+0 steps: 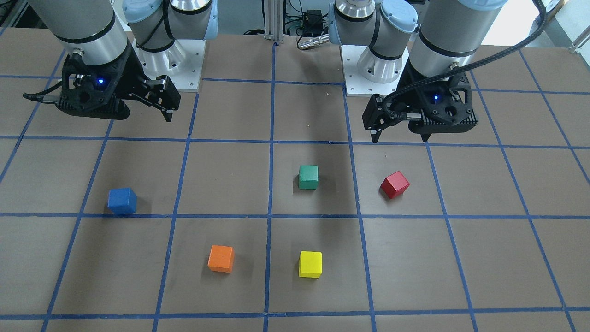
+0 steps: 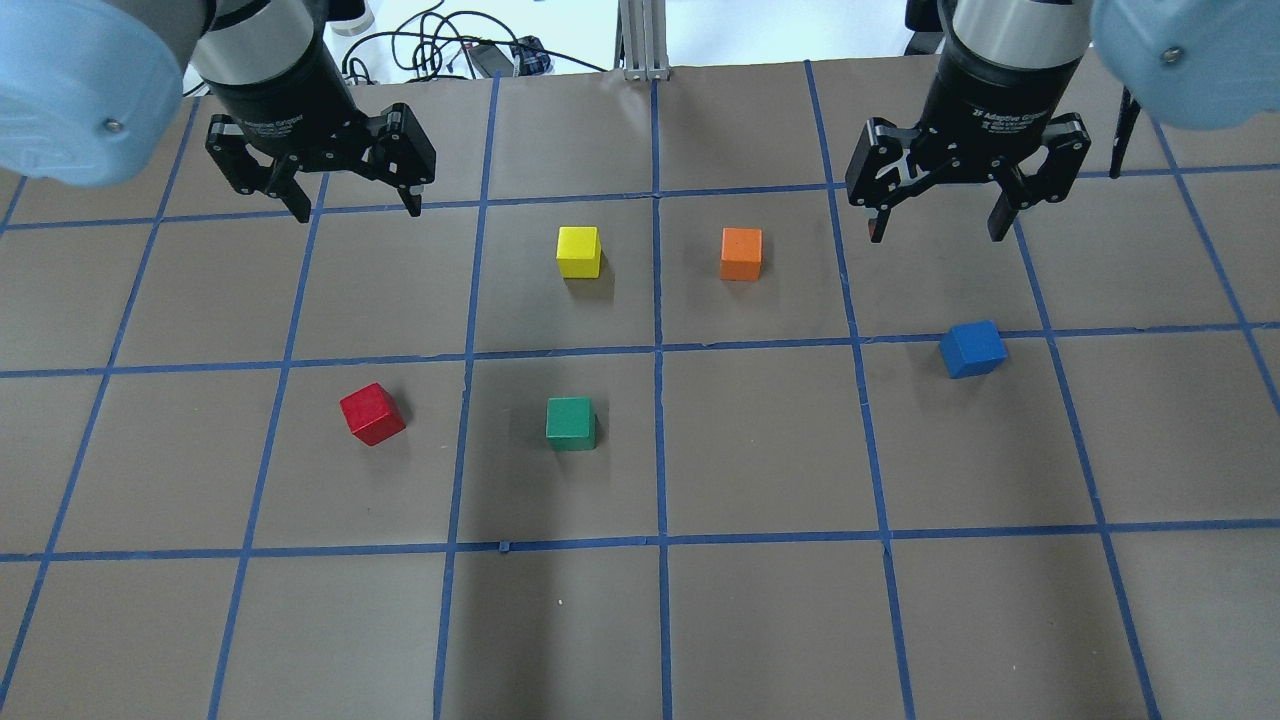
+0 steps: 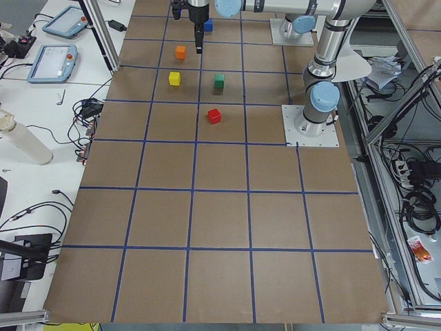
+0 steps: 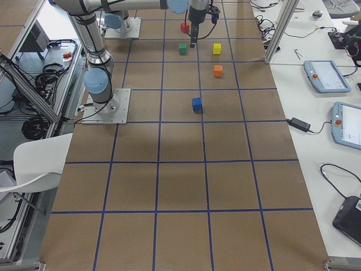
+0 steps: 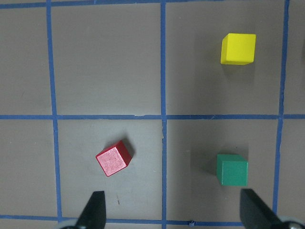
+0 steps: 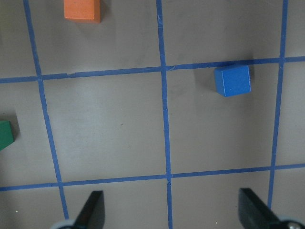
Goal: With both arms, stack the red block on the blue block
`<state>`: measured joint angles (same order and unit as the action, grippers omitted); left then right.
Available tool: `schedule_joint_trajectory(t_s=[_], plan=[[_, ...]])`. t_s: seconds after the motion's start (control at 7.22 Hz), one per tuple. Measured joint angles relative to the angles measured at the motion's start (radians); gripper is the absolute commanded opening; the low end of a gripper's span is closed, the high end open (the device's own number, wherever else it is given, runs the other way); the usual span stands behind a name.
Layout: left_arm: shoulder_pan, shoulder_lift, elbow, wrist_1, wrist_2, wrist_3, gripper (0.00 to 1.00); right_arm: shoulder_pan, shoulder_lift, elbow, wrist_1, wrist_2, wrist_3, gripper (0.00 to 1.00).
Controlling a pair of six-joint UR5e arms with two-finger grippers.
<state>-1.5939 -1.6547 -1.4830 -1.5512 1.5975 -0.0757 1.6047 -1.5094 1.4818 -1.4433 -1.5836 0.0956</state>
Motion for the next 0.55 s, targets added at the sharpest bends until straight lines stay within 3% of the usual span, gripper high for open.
schedule_joint_trajectory(t_s=[0.55], plan=[[0.017,0.003,-0.001,-0.008,-0.025,-0.002,1.0,0.0,0.001,0.0,0.001,-0.002,-0.001,1.0]])
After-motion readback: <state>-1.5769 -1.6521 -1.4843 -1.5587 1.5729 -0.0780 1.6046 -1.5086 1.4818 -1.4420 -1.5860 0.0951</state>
